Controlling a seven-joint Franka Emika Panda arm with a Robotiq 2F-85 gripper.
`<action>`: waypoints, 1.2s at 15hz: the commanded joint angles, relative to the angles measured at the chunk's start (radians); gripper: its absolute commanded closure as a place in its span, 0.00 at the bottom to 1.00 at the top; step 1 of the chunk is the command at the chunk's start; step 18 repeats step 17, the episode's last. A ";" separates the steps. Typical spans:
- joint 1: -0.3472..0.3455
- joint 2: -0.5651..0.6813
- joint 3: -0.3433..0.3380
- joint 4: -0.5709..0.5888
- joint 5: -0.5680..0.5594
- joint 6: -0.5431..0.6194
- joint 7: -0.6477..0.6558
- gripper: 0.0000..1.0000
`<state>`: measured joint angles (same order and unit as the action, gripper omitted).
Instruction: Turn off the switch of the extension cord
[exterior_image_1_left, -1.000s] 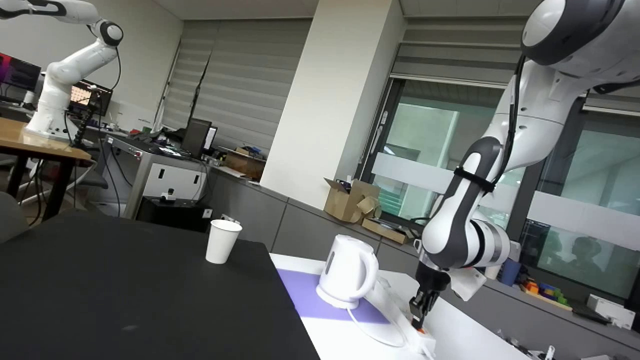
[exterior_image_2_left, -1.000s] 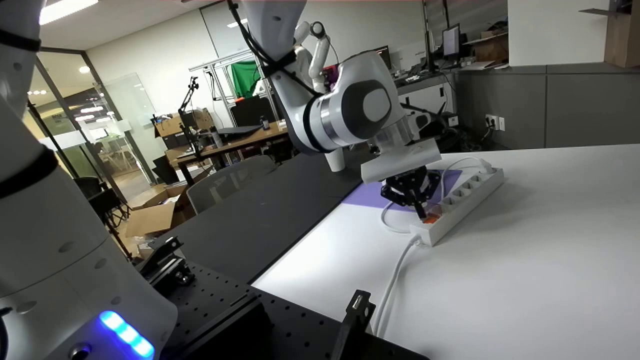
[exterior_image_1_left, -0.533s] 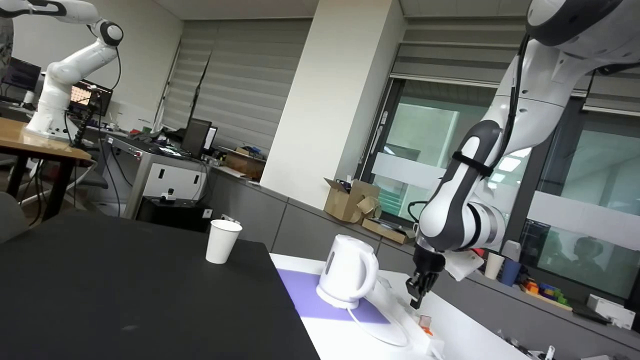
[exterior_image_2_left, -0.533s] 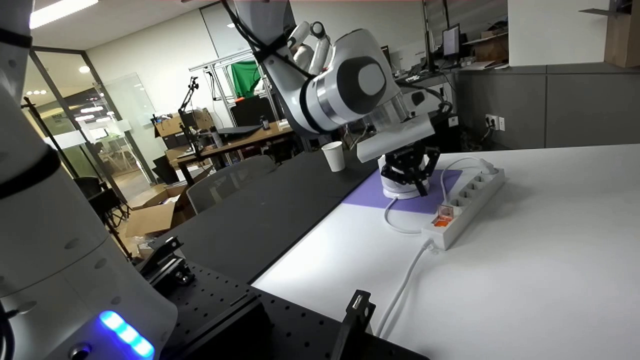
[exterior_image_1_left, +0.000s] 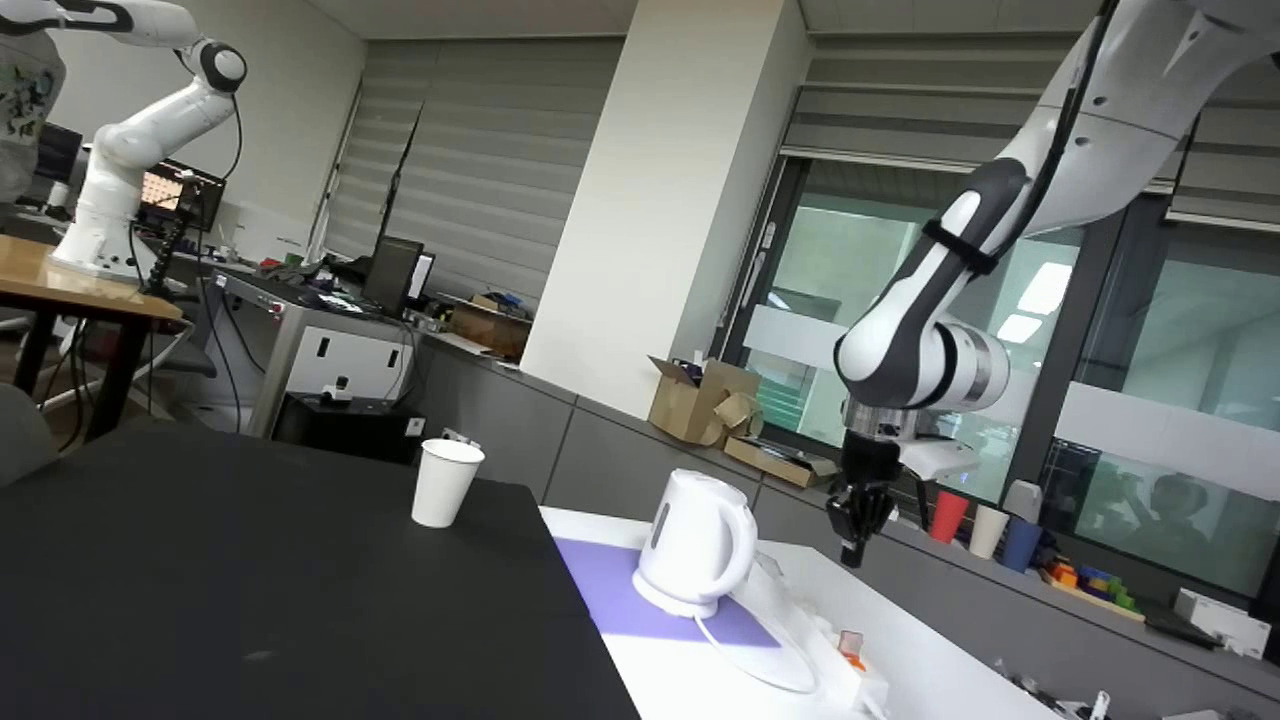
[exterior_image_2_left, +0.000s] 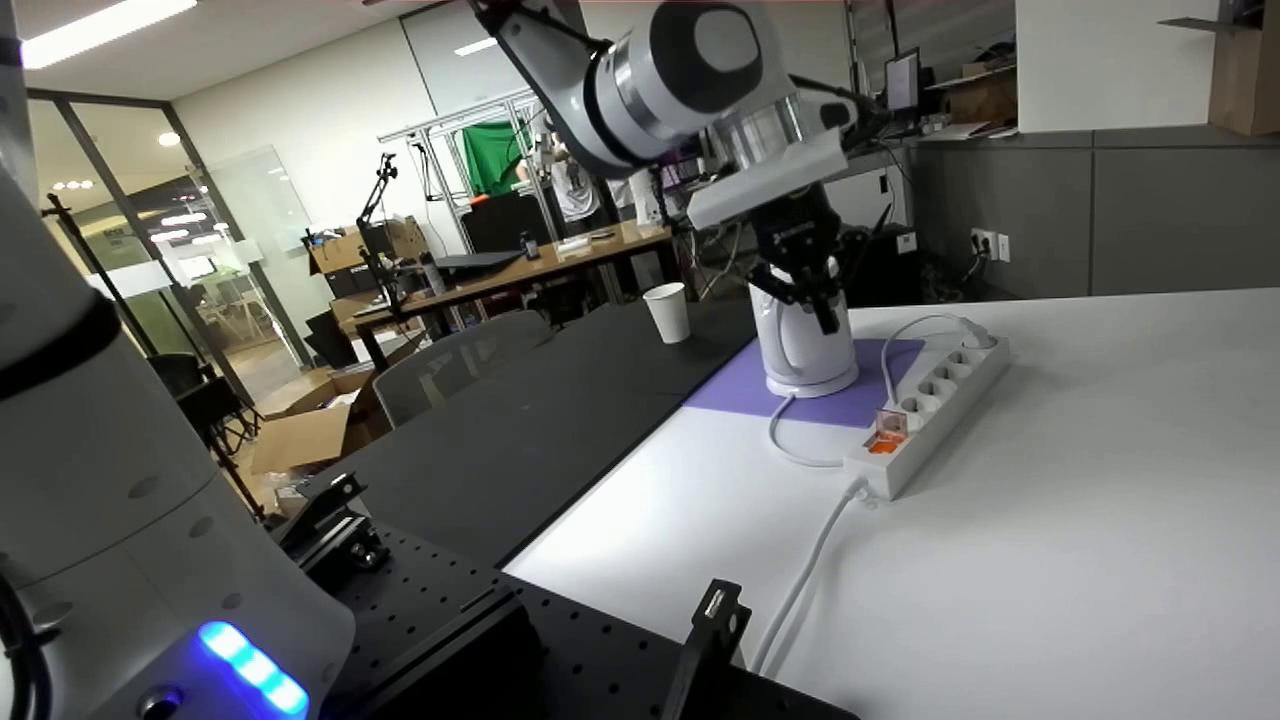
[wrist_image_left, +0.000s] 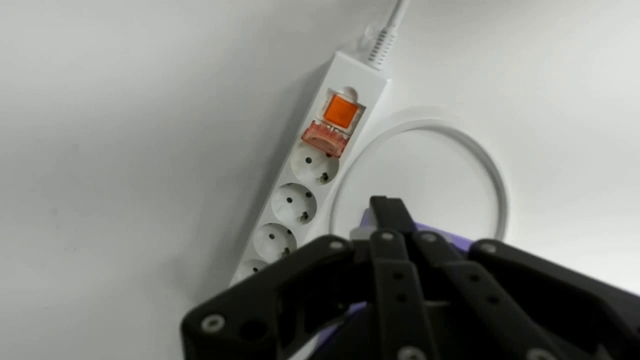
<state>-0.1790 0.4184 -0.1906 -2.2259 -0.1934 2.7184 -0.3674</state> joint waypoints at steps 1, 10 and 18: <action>-0.113 -0.084 0.104 0.056 0.163 -0.211 -0.096 1.00; -0.130 -0.102 0.076 0.140 0.254 -0.312 -0.096 0.94; -0.127 -0.105 0.069 0.122 0.247 -0.322 -0.099 0.61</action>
